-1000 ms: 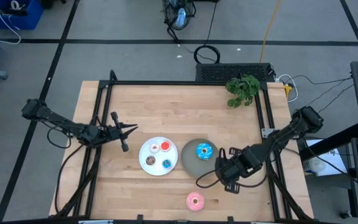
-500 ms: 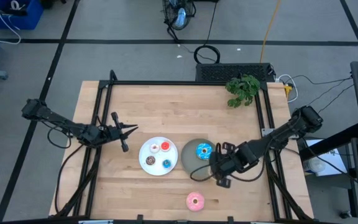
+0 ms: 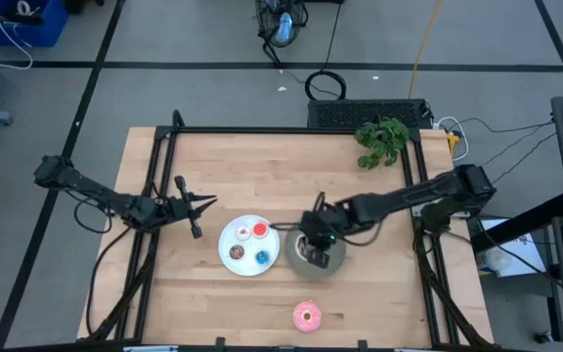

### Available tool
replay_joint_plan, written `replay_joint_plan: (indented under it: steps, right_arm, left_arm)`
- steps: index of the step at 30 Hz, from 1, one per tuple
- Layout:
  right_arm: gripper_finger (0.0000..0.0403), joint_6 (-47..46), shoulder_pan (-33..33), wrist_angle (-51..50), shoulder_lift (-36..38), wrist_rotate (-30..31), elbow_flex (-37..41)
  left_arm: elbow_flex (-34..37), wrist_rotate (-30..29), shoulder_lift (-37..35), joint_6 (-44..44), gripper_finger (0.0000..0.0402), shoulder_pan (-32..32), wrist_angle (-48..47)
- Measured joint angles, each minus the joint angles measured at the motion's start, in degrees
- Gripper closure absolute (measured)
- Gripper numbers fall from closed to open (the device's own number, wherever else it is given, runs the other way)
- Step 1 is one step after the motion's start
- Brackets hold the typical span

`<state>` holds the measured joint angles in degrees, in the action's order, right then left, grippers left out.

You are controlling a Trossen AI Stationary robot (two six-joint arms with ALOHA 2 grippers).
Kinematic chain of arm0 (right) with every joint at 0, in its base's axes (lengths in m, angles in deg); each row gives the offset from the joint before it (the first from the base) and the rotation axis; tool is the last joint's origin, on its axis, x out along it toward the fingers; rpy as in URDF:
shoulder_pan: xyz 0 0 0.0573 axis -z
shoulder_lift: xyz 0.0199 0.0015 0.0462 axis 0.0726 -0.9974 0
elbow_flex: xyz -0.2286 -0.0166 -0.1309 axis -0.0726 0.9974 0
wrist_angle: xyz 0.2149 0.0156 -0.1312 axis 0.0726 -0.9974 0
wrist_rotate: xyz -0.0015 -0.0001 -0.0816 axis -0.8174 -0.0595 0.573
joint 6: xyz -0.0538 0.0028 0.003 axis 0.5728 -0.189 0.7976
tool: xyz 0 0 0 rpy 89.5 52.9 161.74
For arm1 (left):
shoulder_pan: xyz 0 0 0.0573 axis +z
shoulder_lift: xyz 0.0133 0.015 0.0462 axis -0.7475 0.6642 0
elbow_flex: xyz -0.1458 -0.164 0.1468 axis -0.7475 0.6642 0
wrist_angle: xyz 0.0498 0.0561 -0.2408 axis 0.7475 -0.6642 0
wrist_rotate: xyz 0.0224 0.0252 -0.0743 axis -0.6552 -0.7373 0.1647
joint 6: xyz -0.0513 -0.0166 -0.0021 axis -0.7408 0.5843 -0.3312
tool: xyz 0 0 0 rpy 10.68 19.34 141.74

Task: Pick & Place donuts
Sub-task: Put the large black donut on the gray plate

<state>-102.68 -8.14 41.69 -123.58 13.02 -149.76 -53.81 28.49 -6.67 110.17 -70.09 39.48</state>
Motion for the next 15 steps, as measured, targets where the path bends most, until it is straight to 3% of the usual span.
replay_joint_plan:
  steps: [7,15]
  right_arm:
    - [0.0394,1.46,6.04,5.80,-7.81,-6.79,-0.24]
    - [0.0394,1.10,5.17,8.02,-15.01,-12.52,-2.49]
  left_arm:
    - [0.00,-0.02,-0.01,1.24,0.0360,0.00,-0.07]
    - [0.00,-0.02,-0.01,2.44,0.0360,0.00,-0.02]
